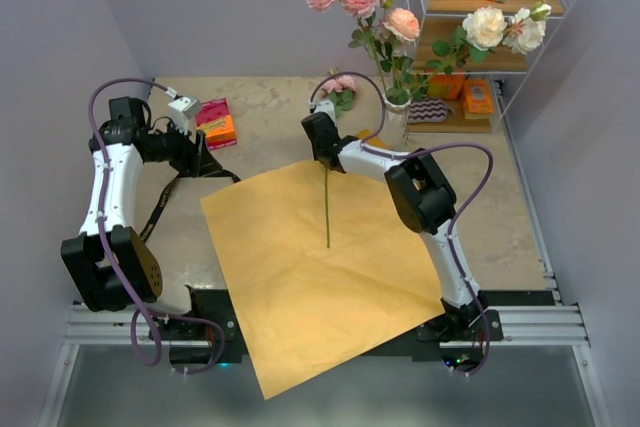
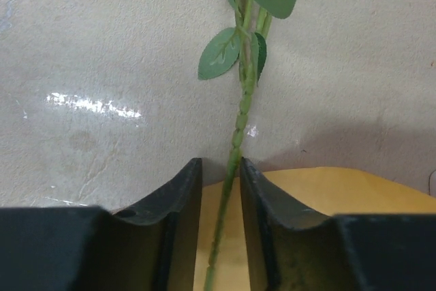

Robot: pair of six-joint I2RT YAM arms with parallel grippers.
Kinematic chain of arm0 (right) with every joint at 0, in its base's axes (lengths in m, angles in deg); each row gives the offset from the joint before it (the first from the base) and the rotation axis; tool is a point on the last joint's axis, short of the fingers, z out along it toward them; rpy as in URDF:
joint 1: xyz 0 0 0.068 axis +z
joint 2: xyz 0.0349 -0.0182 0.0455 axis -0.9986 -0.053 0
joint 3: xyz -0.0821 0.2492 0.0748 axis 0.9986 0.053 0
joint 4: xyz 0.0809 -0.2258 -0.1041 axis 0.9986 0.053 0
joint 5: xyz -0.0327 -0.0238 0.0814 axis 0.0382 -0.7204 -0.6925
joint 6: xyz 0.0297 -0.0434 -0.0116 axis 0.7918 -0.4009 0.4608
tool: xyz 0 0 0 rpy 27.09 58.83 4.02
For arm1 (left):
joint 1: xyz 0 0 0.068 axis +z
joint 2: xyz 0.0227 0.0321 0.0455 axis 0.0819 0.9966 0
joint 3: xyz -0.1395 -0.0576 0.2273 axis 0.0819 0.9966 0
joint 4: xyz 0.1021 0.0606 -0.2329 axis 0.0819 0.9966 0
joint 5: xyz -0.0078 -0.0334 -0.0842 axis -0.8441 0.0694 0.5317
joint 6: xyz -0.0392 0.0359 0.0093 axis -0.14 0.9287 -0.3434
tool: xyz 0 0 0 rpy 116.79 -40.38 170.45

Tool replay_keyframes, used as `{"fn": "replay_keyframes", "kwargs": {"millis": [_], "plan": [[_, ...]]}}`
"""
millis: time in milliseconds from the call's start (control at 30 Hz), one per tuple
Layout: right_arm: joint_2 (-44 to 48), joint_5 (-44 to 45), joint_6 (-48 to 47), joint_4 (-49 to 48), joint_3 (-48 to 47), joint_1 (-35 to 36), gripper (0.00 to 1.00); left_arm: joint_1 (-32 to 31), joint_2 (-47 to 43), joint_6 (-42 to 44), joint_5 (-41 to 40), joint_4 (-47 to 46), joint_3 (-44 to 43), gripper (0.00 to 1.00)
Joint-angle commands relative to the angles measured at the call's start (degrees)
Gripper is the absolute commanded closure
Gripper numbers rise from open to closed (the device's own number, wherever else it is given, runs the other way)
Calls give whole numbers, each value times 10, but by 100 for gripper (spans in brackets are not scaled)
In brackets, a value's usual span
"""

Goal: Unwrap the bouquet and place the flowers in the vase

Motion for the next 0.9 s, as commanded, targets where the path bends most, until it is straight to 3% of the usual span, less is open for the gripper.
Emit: {"fn": "replay_keyframes", "kwargs": {"millis": [0, 133, 200, 367, 533, 733, 867], "plan": [[-4, -24, 28, -9, -15, -2, 73, 2, -3, 7, 5, 3, -18, 27], [3, -35, 38, -30, -2, -2, 87, 2, -4, 4, 6, 4, -20, 27], [10, -44, 37, -37, 1, 1, 100, 1, -7, 5, 6, 5, -20, 27], [57, -63, 25, -69, 14, 15, 100, 2, -11, 3, 4, 6, -21, 27], [177, -103, -19, -153, 79, 33, 100, 1, -16, 3, 4, 7, -21, 27], [342, -211, -136, -284, 179, 51, 100, 2, -18, 3, 7, 8, -21, 27], [417, -267, -220, -307, 191, 58, 100, 2, -19, 1, 6, 9, -24, 27]]}}
